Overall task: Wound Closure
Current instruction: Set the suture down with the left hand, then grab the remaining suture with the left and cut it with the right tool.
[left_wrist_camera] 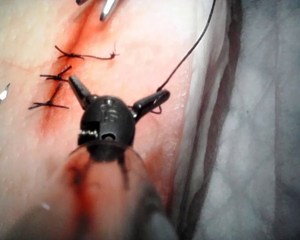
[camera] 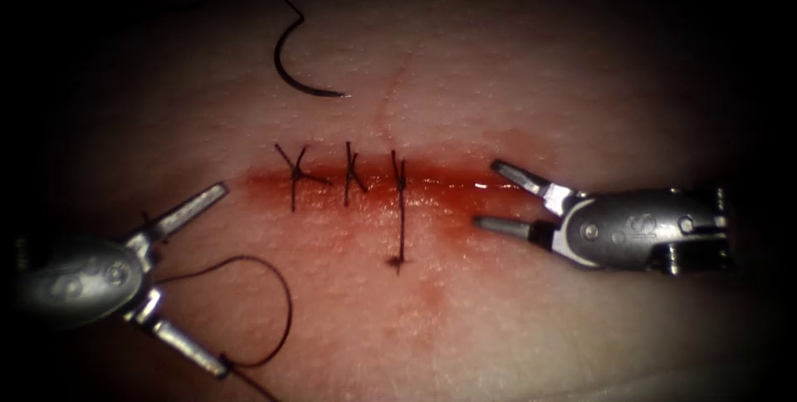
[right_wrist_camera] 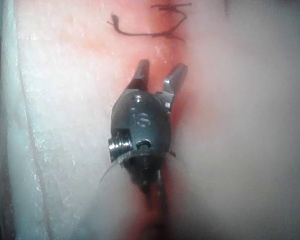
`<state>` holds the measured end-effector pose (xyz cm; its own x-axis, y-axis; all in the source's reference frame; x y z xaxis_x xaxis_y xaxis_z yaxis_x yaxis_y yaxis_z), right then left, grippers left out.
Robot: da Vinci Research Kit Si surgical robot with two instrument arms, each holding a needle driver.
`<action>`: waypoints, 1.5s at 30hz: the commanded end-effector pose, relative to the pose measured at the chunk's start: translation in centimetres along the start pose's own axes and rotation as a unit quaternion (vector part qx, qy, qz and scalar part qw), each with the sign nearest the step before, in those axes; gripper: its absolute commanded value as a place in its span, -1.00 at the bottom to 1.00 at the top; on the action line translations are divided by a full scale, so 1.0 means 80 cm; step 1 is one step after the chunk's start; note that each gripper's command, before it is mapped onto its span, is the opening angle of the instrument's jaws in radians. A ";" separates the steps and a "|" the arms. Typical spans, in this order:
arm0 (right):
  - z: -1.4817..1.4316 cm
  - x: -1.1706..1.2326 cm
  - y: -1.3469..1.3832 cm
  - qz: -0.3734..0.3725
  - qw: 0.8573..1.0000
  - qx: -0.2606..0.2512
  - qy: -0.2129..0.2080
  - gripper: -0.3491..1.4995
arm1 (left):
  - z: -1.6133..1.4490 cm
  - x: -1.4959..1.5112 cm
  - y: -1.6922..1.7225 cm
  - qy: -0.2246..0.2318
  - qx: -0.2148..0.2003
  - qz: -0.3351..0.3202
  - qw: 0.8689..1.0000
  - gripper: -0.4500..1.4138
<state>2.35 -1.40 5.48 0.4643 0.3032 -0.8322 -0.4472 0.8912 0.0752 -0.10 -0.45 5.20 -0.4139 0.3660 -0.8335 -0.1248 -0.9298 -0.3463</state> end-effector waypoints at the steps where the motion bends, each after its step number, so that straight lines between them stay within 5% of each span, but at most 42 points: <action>1: 0.0013 -0.0002 -0.0007 0.000 1.000 0.003 0.000 -0.38 | 0.0011 -0.0017 0.0006 -0.004 -0.003 0.001 1.000 0.64; 4: 0.0018 0.0000 -0.0011 0.000 1.000 0.010 0.003 -0.42 | 0.0028 -0.0085 0.0029 -0.030 -0.009 0.023 0.999 0.64; 10: 0.0019 0.0003 -0.0014 0.000 1.000 0.013 0.006 -0.44 | 0.0047 -0.0156 0.0010 -0.074 -0.004 0.078 0.994 0.66; 17: 0.0015 0.0002 -0.0015 -0.001 1.000 0.018 0.006 -0.45 | 0.0002 -0.0177 -0.0019 -0.101 -0.026 0.115 0.988 0.68; 24: 0.0020 0.0002 -0.0014 -0.001 1.000 0.019 0.007 -0.49 | -0.0058 -0.0137 0.0025 -0.099 -0.085 0.136 0.982 0.68; 28: 0.0022 0.0002 -0.0015 -0.001 1.000 0.020 0.008 -0.49 | -0.0086 -0.0091 0.0068 -0.099 -0.175 0.140 0.970 0.60; 33: 0.0021 0.0003 -0.0016 -0.001 1.000 0.020 0.008 -0.49 | -0.0084 -0.0050 0.0062 -0.142 -0.187 0.159 0.959 0.64; 40: 0.0018 0.0005 -0.0014 -0.001 1.000 0.026 0.011 -0.47 | -0.0004 0.0040 -0.0013 -0.028 -0.076 0.128 0.988 0.44; 45: 0.0013 0.0008 -0.0010 0.001 1.000 0.029 0.011 -0.49 | 0.0064 0.0063 -0.0037 -0.011 -0.012 0.121 0.992 0.35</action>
<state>2.43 -1.41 5.42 0.4486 0.2983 -0.8425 -0.4028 0.9090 0.1074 -0.75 0.00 5.08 -0.4597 0.1309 -0.8784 -0.0111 -0.9899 -0.1417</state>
